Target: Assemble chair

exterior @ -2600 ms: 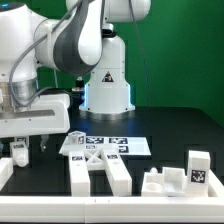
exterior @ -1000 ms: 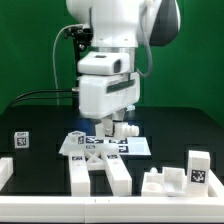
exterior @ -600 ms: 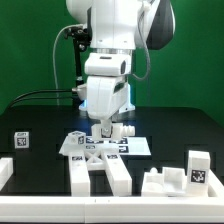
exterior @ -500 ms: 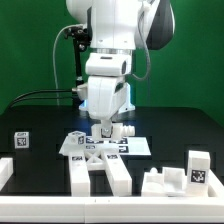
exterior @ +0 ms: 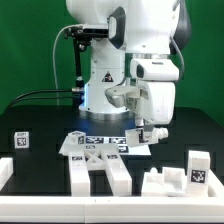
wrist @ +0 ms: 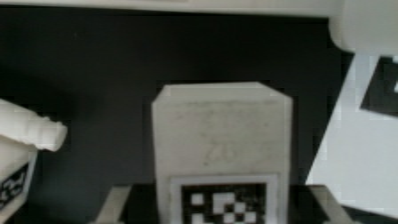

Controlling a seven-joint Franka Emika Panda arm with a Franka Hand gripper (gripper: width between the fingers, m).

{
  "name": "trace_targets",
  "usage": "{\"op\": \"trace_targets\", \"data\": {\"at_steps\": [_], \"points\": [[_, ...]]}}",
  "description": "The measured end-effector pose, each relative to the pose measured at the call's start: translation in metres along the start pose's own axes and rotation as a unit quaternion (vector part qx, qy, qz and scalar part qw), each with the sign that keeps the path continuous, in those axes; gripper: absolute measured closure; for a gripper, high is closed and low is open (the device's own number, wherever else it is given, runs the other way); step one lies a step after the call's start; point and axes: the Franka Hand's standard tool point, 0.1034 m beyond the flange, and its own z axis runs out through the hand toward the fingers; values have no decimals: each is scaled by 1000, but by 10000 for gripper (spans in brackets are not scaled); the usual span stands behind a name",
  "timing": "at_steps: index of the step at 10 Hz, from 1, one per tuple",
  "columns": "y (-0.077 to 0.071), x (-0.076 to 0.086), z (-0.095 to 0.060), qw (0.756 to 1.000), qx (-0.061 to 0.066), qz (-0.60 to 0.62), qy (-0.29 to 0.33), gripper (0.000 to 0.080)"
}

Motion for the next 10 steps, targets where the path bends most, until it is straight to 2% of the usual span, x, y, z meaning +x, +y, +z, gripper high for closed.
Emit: {"op": "trace_targets", "data": {"at_steps": [2, 3, 4, 5, 8, 10], "points": [[-1, -1, 1, 999, 1, -48, -5, 518], [-6, 2, 2, 992, 3, -125, -4, 518], [-10, 14, 7, 986, 7, -169, 3, 518], [-13, 24, 10, 974, 10, -226, 7, 518], [-24, 35, 33, 934, 28, -356, 15, 518], [-17, 43, 42, 920, 31, -390, 15, 517]]}}
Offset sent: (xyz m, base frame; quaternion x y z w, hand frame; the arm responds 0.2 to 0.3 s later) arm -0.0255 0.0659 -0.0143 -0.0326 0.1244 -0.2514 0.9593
